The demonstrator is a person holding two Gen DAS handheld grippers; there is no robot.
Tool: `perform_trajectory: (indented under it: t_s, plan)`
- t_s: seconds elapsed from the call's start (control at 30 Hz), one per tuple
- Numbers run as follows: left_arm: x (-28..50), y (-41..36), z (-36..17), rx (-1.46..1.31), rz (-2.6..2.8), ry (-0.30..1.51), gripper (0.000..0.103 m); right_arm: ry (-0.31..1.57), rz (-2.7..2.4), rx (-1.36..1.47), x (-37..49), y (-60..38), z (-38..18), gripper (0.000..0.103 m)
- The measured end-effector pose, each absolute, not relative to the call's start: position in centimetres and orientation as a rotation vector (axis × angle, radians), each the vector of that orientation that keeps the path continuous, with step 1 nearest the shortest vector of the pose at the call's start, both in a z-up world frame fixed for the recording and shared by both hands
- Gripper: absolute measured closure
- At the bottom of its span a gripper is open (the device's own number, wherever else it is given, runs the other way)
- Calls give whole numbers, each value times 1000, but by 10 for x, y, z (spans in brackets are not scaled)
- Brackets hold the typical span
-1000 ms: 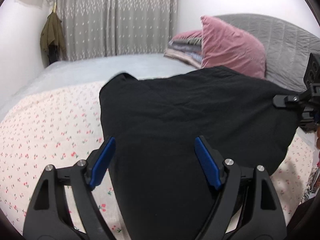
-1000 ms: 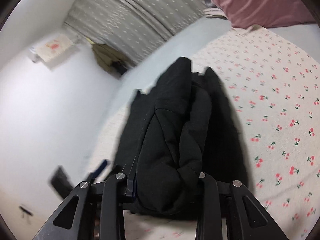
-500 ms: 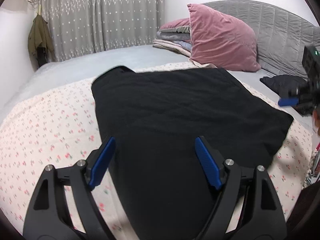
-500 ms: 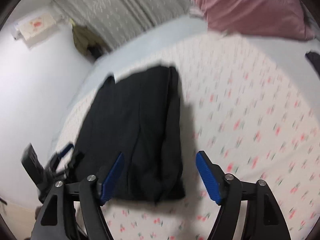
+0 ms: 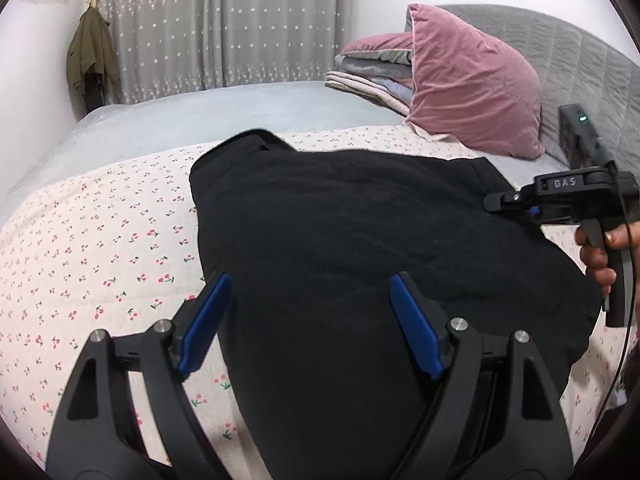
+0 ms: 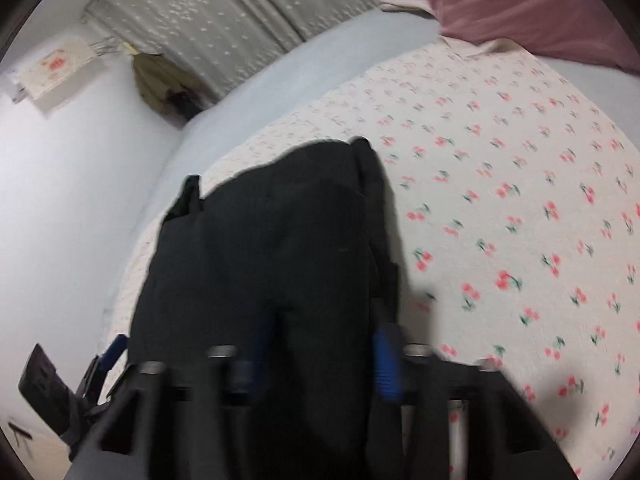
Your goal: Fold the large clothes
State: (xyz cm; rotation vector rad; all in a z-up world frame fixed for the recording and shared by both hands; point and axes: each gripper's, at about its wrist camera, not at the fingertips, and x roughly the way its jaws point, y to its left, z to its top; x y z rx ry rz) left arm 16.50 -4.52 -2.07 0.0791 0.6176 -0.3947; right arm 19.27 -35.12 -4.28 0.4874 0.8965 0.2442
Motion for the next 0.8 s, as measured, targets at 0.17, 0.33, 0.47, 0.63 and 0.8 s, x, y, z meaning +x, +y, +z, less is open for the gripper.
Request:
perform_trajectory:
  t_s: [0.17,0.33,0.47,0.63,0.8]
  plan:
    - [169,-57,-21,80,-389,630,22,758,232,382,183,-349,-6,82]
    - [167,-56,-32,98,-415,676,22,926,131,533,189,-383,-68,44]
    - [160,-47,-27,46,-418,698,22,877,68,499,160,-393,-36,42]
    - [150,-38,-23,-17,-455,745,20,848,178,609,118,-403,-22,23]
    - [156,-27,-26,-102,-476,820,13,939,288,787,114,-406,-56,21]
